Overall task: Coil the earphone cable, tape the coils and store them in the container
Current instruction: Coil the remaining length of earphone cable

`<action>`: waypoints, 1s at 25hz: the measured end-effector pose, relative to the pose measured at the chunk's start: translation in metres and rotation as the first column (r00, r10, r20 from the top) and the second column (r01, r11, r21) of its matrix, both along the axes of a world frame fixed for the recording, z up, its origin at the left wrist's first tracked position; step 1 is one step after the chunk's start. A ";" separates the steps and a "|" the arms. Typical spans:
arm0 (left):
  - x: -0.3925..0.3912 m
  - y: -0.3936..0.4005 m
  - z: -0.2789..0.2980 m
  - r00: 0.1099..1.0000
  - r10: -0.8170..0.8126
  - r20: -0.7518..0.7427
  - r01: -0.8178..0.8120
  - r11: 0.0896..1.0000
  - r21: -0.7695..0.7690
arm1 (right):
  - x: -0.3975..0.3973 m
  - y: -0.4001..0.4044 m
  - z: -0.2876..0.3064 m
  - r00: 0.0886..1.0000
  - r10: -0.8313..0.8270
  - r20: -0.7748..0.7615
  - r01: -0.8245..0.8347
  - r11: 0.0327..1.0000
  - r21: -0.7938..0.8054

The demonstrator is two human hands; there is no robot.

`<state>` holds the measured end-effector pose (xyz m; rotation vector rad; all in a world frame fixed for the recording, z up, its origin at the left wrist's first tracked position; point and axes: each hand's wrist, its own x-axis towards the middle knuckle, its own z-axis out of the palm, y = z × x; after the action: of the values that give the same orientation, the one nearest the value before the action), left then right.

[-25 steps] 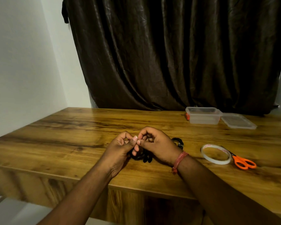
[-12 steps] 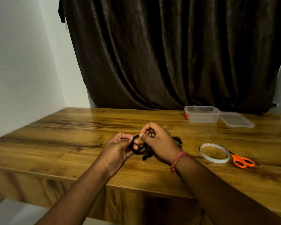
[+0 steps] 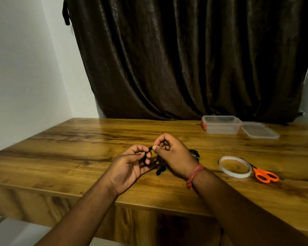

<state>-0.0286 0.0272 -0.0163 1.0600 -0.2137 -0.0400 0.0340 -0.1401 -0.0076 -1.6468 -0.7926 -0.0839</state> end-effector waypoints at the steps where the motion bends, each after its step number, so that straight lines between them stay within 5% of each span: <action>1: 0.000 0.000 0.000 1.000 -0.014 -0.002 0.014 1.000 0.002 | 0.000 0.000 0.000 1.000 0.000 0.001 0.000 1.000 0.000; 13: 0.002 0.004 -0.003 0.999 -0.030 -0.030 0.029 0.999 -0.022 | 0.002 -0.001 -0.002 1.000 0.019 -0.018 -0.018 0.999 0.045; 25: -0.007 0.000 0.005 0.991 -0.065 -0.114 0.068 0.997 0.020 | -0.005 -0.009 0.000 0.998 -0.067 -0.016 0.065 0.995 -0.081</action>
<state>-0.0354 0.0276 -0.0110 1.0709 -0.1462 -0.1631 0.0291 -0.1487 -0.0081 -1.7482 -0.7352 -0.0837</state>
